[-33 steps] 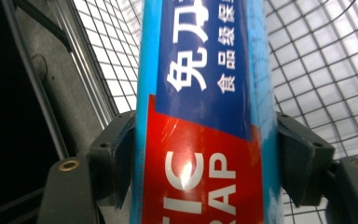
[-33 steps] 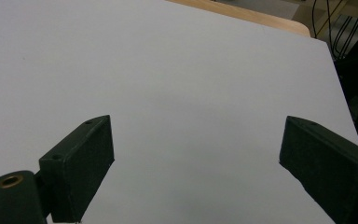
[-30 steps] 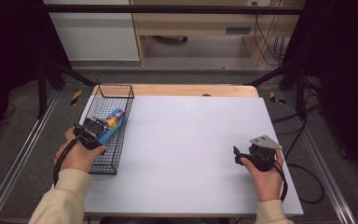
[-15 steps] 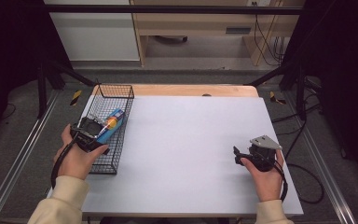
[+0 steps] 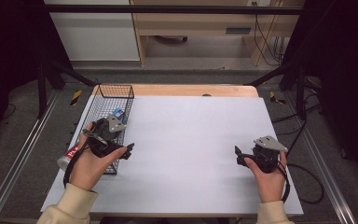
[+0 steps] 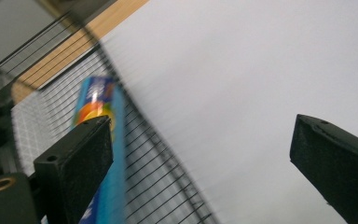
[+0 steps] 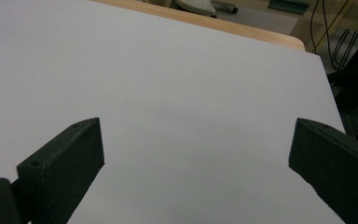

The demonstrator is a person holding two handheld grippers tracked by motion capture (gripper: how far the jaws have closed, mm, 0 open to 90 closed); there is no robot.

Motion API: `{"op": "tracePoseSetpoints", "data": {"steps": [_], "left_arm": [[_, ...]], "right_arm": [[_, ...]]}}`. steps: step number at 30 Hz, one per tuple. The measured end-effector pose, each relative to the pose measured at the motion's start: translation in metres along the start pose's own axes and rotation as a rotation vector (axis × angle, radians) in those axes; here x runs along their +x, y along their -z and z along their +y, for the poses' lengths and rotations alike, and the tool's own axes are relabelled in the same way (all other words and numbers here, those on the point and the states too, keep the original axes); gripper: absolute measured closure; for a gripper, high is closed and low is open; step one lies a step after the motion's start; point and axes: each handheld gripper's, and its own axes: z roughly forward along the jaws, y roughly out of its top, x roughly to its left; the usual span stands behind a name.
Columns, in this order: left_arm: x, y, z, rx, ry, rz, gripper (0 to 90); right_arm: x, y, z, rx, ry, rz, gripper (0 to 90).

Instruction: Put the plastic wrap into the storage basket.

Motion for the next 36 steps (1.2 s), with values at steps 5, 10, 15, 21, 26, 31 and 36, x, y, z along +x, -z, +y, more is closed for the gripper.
{"op": "tracePoseSetpoints", "data": {"steps": [5,10,15,21,26,31,36], "left_arm": [[-0.009,0.001,0.007,-0.058,-0.015,-0.049,5.1],[-0.017,0.003,0.013,-0.099,-0.031,-0.072,5.1],[-0.031,0.001,0.019,-0.147,-0.063,-0.111,5.1],[-0.041,-0.003,0.024,-0.186,-0.060,-0.145,5.3],[-0.049,-0.009,0.026,-0.223,-0.056,-0.193,5.2],[-0.060,-0.023,0.026,-0.266,-0.047,-0.274,4.7],[-0.066,-0.034,0.026,-0.278,-0.035,-0.316,4.6]], "right_arm": [[0.004,0.003,0.000,-0.005,0.017,-0.001,3.6],[0.006,0.008,-0.001,-0.009,0.024,-0.006,3.6],[0.008,0.014,-0.002,-0.015,0.030,-0.008,3.6],[0.006,0.017,-0.004,-0.009,0.034,-0.011,3.6],[0.004,0.020,-0.006,-0.011,0.037,-0.015,3.6],[0.004,0.023,-0.008,-0.009,0.042,-0.011,3.6],[0.004,0.024,-0.009,-0.005,0.046,-0.010,3.7]]}}
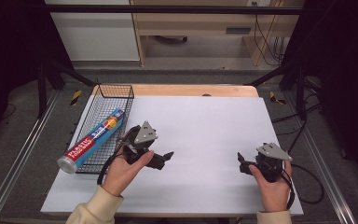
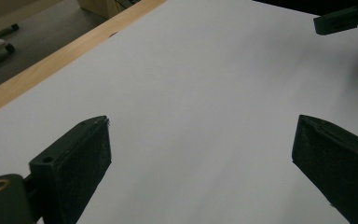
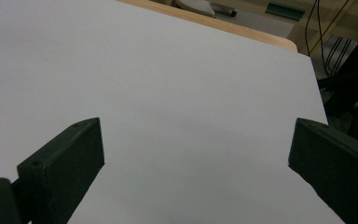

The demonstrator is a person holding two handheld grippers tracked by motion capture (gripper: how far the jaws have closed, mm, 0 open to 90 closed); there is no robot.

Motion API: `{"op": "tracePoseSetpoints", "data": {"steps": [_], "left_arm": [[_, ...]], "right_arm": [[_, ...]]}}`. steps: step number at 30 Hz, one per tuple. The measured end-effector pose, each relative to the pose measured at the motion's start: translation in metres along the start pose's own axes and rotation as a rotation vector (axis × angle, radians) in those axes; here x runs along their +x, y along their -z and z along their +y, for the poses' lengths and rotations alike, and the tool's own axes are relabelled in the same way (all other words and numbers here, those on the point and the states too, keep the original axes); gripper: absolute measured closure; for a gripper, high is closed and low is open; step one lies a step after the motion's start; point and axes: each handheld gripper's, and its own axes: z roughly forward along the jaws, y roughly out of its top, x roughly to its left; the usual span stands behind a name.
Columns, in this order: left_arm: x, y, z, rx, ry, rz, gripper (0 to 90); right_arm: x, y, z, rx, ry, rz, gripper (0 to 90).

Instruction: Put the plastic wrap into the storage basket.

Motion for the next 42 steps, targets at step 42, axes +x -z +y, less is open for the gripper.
{"op": "tracePoseSetpoints", "data": {"steps": [42], "left_arm": [[-0.002,-0.043,-0.073,0.039,0.021,-0.070,4.7]], "right_arm": [[-0.002,0.003,-0.009,0.040,-0.007,0.025,3.9]]}}
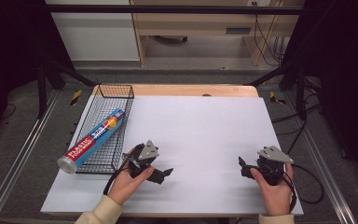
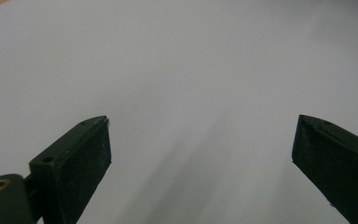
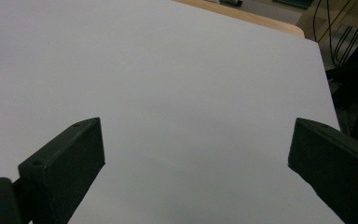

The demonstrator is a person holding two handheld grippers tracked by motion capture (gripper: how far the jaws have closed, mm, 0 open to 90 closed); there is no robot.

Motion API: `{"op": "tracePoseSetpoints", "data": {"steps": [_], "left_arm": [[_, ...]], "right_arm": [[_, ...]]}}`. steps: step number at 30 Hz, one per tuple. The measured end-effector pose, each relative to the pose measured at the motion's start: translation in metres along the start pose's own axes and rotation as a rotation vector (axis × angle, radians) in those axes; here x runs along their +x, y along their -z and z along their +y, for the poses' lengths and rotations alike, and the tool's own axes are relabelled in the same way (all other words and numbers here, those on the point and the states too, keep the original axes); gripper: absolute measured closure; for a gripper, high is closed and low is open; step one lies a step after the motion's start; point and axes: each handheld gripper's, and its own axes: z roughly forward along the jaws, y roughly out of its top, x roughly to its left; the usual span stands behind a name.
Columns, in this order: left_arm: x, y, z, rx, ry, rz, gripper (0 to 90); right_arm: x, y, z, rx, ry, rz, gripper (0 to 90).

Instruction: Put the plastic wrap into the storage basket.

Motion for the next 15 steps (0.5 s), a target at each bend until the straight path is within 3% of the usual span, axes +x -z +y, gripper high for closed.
{"op": "tracePoseSetpoints", "data": {"steps": [15], "left_arm": [[0.004,0.016,-0.018,-0.046,-0.002,0.002,4.6]], "right_arm": [[0.000,-0.009,-0.011,0.041,-0.054,0.033,3.8]]}}
